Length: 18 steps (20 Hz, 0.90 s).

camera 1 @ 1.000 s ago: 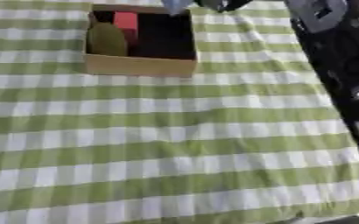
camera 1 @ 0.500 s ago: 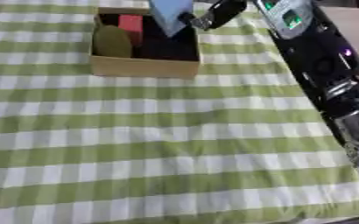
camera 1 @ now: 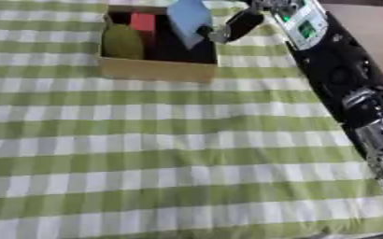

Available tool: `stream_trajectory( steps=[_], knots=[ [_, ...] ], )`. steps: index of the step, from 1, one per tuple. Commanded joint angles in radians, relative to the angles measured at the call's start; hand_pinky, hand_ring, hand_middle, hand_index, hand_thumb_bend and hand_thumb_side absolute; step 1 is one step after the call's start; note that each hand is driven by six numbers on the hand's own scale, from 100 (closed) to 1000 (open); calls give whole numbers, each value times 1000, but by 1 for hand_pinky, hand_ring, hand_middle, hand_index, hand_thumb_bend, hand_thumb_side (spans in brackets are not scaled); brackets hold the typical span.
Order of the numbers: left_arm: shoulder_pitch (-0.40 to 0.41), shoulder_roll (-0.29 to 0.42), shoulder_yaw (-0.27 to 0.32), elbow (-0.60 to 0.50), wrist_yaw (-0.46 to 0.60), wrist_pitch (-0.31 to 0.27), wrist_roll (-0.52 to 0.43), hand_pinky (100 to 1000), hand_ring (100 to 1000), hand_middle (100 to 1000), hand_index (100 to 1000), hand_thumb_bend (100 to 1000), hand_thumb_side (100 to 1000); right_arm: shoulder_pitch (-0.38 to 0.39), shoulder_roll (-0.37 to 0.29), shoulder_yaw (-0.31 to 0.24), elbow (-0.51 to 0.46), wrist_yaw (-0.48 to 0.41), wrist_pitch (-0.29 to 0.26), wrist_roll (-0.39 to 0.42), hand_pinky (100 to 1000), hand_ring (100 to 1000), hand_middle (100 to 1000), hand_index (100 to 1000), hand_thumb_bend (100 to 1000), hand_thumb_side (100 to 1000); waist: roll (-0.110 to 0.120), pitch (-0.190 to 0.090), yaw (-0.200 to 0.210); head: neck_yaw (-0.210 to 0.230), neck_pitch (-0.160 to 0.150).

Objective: Pick up objects on the table and place them in the box.

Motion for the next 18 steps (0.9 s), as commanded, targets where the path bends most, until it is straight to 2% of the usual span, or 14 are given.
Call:
stream_trajectory(
  steps=[1, 6, 8, 9, 10, 13, 16, 18],
  knots=[
    [-13, 6, 2, -15, 0, 0, -5, 690, 796, 708, 791, 100, 583, -25, -12, -18, -5, 22, -32, 18, 1000, 1000, 859, 988, 289, 100, -3, -8, -1, 1, -7],
    [-12, 5, 3, -15, 0, 2, -9, 691, 796, 708, 790, 100, 583, -25, -10, -24, 1, 15, -27, 33, 1000, 1000, 887, 993, 270, 100, -3, -10, -1, 1, -10],
    [-14, 4, 3, -15, 0, 1, -10, 691, 796, 708, 790, 100, 582, -25, -10, -25, 0, 16, -26, 37, 1000, 1000, 898, 993, 306, 100, -3, -11, -1, 3, -10],
    [-14, 4, 3, -15, 0, 1, -11, 691, 796, 708, 791, 100, 583, -25, -10, -27, 1, 16, -22, 35, 1000, 1000, 896, 992, 315, 194, -3, -11, -1, 3, -11],
    [-13, 4, 2, -15, 0, 2, -12, 691, 796, 708, 790, 100, 583, -25, -10, -28, 2, 16, -17, 33, 1000, 1000, 894, 993, 306, 166, -3, -12, -1, 3, -11],
    [-12, 2, 2, -15, -1, 3, -14, 691, 796, 708, 790, 100, 583, -23, -10, -26, -2, 4, -9, 30, 1000, 1000, 887, 995, 248, 106, -2, -12, -2, 4, -10],
    [-12, 3, 3, -15, -2, 2, -15, 692, 796, 708, 789, 100, 582, -20, -15, -26, -22, -28, 2, 32, 1000, 1000, 879, 995, 180, 100, -1, -15, -4, 5, -8],
    [-9, 6, 5, -15, -2, 1, -14, 692, 795, 709, 789, 100, 580, -16, -34, -26, -66, -78, 22, 29, 1000, 1000, 847, 991, 100, 100, 1, -19, -7, 7, -4]
  ],
)
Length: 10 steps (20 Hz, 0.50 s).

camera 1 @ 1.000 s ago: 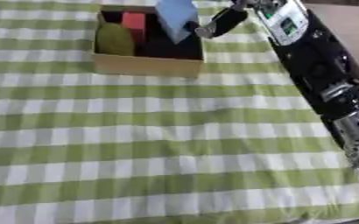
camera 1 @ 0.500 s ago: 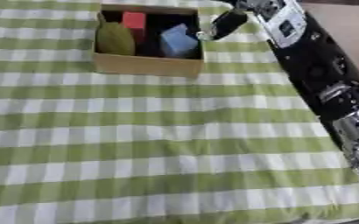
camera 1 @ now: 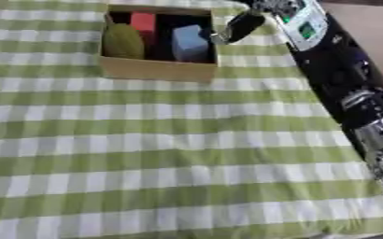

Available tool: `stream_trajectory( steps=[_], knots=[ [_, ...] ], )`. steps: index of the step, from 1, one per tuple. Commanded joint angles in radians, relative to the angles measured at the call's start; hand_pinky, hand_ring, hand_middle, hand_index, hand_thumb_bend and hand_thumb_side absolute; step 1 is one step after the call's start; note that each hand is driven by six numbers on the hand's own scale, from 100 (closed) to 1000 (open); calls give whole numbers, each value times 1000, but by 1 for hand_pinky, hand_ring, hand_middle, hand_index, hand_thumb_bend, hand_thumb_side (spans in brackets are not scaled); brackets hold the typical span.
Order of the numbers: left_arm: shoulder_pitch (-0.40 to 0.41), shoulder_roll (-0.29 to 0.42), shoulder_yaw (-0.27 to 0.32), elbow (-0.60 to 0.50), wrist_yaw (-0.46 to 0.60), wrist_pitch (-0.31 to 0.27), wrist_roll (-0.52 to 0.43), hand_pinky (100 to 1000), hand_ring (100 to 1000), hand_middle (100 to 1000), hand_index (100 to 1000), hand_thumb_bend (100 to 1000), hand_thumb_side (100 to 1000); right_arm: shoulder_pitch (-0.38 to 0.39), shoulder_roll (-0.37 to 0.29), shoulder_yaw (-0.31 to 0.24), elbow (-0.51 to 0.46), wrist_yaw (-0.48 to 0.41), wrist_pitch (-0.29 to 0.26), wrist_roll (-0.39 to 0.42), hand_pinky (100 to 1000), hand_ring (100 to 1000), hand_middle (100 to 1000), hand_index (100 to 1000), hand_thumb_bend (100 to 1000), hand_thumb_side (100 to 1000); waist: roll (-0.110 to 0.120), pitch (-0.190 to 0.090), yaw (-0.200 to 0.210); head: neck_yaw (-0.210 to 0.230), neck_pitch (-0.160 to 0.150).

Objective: Pick up objects on the table and place them in the box.

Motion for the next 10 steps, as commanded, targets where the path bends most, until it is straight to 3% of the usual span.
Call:
stream_trajectory(
  steps=[1, 3, 6, 9, 10],
  knots=[
    [-7, 16, 6, -15, -1, -4, 1, 692, 795, 709, 788, 100, 579, -11, -57, -9, -98, -87, 21, 1, 989, 1000, 803, 974, 100, 100, 1, -22, -4, 5, -3],
    [-1, 23, 10, -15, -2, -7, 8, 691, 794, 707, 787, 100, 579, 12, -117, -9, -226, -172, 71, -67, 934, 939, 716, 903, 100, 100, 0, -26, -9, 10, -2],
    [6, 29, 14, -15, -4, -9, 18, 691, 794, 707, 787, 100, 578, 81, -220, 9, -456, -340, 169, -185, 934, 931, 704, 896, 100, 100, -1, -34, -18, 20, 0],
    [11, 31, 15, -15, -6, -11, 21, 692, 794, 707, 787, 100, 577, 168, -303, -5, -652, -517, 247, -227, 942, 932, 701, 895, 100, 110, 4, -41, -25, 28, -1],
    [12, 32, 17, -15, -6, -12, 23, 692, 794, 708, 787, 100, 577, 204, -327, -18, -711, -570, 265, -239, 944, 931, 698, 895, 100, 152, 7, -43, -27, 31, -2]
  ],
)
